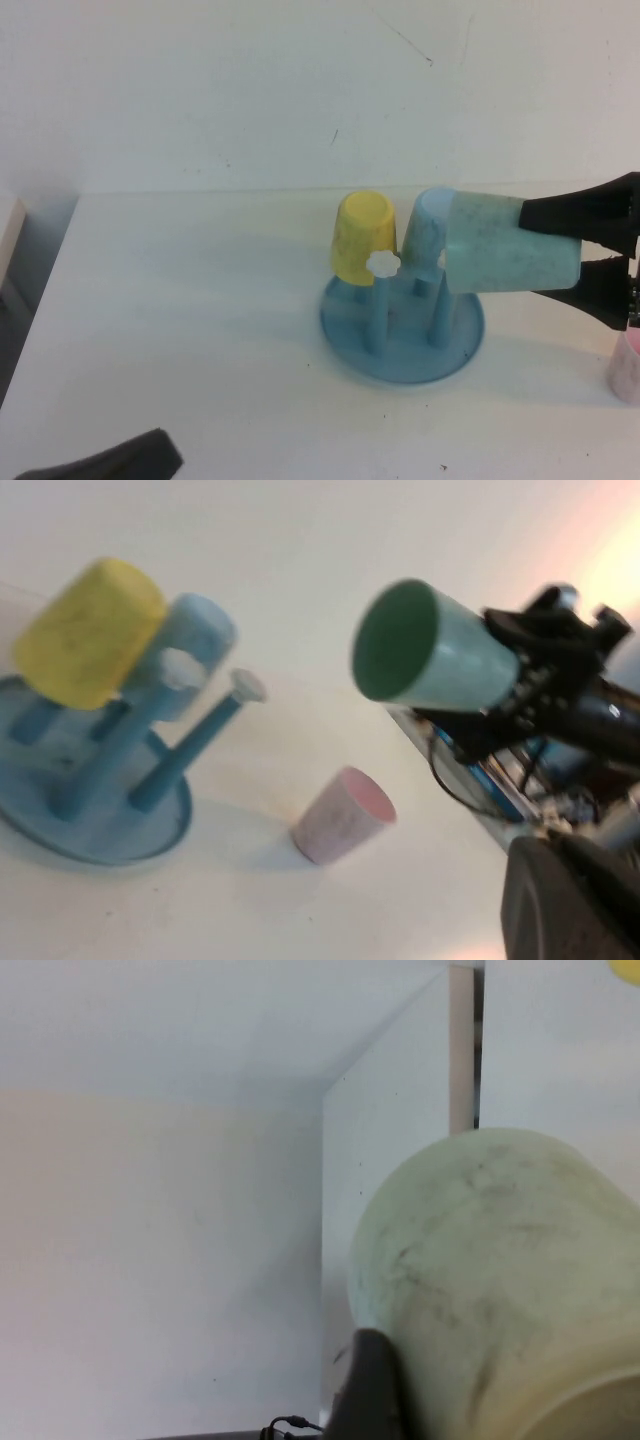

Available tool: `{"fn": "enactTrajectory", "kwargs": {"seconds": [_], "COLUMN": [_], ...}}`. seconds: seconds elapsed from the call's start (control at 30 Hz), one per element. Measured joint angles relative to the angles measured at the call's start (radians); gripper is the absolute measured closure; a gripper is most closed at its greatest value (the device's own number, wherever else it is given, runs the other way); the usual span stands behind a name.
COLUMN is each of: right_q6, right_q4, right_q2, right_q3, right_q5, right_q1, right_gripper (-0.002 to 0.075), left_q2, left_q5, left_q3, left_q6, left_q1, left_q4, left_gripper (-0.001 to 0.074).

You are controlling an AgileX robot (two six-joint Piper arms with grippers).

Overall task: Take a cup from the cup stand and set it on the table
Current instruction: Hand over the cup

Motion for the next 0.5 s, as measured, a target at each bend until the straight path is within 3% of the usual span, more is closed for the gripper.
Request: {"fn": "enactTrajectory", "kwargs": {"seconds": [0.13,0.27,0.37,0.5], "right_q6": [-0.002,-0.002,-0.002,-0.002], "right_q4": [0.0,0.008,0.038,0.062], "right_q2": [0.0,0.0,0.0,0.0], "right_q3": [0.0,0.0,0.0,0.0], "right_q5": [0.026,0.038,0.038,0.038], "right_q1": [0.0,0.0,0.0,0.0], "right_gripper": [0.0143,0.0143,0.0143,0.0143], "left_q2": [0.223,0.463,0.639,0.825], "left_q5": [0.176,0.301,0.405,0.44], "left_q3": [-0.087,-0.162,-0.209,-0.292], "left_q6": [0.325,0.518,0.657,0.817], "left_q1": [0.0,0.0,0.0,-0.021], "left_q4": [-0.091,-0.118,-0.126,-0.126], "left_gripper": [0.0736,0.0703,0.0624,0.0457]}}
